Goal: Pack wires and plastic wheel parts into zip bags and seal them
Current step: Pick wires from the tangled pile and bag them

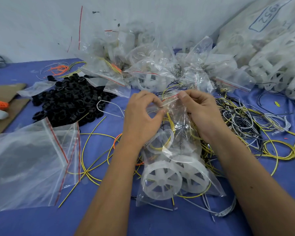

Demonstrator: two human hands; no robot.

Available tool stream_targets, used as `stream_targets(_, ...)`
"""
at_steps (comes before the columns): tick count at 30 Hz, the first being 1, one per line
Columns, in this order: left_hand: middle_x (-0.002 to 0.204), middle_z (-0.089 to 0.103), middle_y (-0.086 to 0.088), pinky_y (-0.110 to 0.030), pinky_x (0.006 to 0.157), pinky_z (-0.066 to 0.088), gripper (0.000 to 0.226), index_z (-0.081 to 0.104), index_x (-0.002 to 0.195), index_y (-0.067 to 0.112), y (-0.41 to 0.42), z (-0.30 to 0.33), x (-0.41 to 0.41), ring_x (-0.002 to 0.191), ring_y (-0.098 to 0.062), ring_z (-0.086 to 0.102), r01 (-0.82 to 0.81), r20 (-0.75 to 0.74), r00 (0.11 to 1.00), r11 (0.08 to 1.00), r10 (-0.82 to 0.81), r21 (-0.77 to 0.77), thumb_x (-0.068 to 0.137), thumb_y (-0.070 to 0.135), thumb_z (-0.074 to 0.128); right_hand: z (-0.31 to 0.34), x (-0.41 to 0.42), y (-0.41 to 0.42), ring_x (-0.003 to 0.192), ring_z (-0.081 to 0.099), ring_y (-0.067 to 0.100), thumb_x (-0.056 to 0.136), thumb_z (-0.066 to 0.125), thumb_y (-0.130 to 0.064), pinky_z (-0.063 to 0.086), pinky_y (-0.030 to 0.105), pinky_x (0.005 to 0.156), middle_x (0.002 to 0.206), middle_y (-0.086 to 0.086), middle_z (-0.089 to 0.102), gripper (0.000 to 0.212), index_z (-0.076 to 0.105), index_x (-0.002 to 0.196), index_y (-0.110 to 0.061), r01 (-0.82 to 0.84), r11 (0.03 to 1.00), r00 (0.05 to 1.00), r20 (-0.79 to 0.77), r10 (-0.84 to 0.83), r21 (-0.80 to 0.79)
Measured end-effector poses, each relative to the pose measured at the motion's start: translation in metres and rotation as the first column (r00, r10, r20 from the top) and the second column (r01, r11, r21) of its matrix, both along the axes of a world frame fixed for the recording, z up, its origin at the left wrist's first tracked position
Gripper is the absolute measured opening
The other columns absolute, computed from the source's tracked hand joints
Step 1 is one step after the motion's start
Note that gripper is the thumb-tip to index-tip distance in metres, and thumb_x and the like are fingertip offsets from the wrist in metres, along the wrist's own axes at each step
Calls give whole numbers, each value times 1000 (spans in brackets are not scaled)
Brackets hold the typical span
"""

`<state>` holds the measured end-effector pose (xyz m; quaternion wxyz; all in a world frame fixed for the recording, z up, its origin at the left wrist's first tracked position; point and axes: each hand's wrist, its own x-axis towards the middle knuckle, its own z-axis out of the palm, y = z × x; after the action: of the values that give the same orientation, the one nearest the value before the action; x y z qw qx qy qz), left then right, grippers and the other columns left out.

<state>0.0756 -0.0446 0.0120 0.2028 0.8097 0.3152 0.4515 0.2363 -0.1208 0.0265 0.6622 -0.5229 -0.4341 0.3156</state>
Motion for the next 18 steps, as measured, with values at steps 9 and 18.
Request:
stream_targets(9,103,63,2,-27,89,47,21,75,94,20,-1,0,-1,97,-15,61,29,-27,999,993,-33,-118,78,26,88,-1,0,0,73,71,15,100,61,-13,57,26,64,84,8,76,17,75,94,-6,-31,999,999,-36,32,20)
stream_targets(18,107,69,3,-30,99,44,20,71,72,14,-3,0,1,110,-16,61,108,1,994,954,-112,-281,86,23,82,-5,5,2,57,58,14,91,75,-24,48,26,53,70,15,70,18,76,78,-11,89,996,992,91,-85,-30)
